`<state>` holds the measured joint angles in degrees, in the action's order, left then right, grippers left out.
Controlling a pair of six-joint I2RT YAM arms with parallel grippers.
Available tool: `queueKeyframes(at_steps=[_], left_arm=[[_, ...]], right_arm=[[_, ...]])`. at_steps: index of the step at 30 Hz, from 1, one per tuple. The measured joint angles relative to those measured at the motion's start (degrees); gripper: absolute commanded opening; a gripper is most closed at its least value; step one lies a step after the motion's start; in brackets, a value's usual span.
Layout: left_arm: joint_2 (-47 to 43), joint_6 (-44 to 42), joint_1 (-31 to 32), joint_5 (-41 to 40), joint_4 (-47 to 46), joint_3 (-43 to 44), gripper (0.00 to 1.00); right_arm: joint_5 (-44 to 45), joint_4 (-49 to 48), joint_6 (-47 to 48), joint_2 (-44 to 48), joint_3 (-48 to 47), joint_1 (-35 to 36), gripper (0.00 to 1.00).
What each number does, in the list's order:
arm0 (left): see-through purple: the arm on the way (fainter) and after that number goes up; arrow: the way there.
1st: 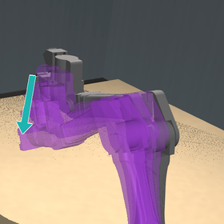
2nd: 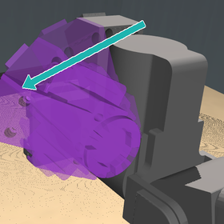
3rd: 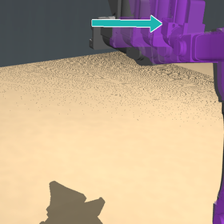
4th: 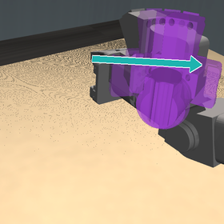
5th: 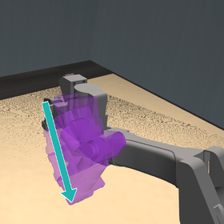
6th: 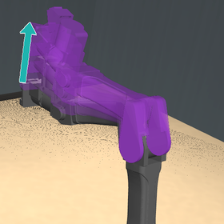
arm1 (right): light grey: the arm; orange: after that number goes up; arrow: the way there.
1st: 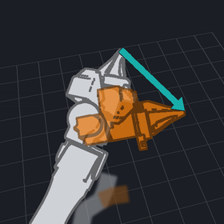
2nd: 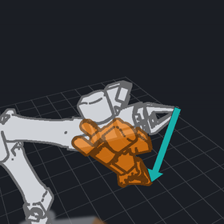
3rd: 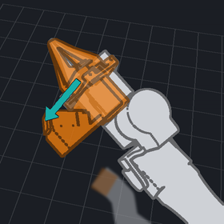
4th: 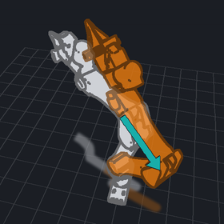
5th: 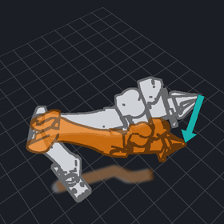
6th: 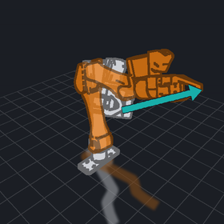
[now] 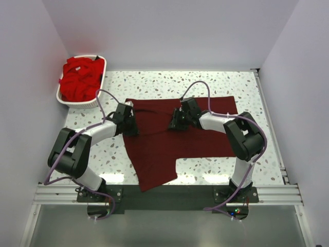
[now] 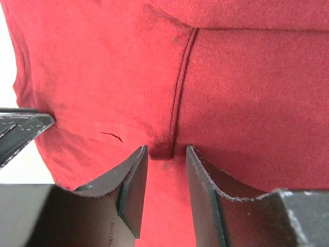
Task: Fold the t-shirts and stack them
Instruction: Fold the tshirt
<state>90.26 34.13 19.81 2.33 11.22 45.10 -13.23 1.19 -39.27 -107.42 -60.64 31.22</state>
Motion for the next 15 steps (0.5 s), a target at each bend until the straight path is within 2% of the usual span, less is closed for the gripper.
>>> queueKeyframes(at_steps=[8, 15], left_arm=[[-2.19, 0.98, 0.26, 0.46, 0.39, 0.00, 0.08], [-4.83, 1.40, 0.26, 0.59, 0.44, 0.00, 0.05]], right_arm=[[-0.02, -0.39, -0.42, -0.26, -0.22, 0.11, 0.33], [-1.42, -0.87, -0.68, -1.84, -1.25, 0.28, 0.29]])
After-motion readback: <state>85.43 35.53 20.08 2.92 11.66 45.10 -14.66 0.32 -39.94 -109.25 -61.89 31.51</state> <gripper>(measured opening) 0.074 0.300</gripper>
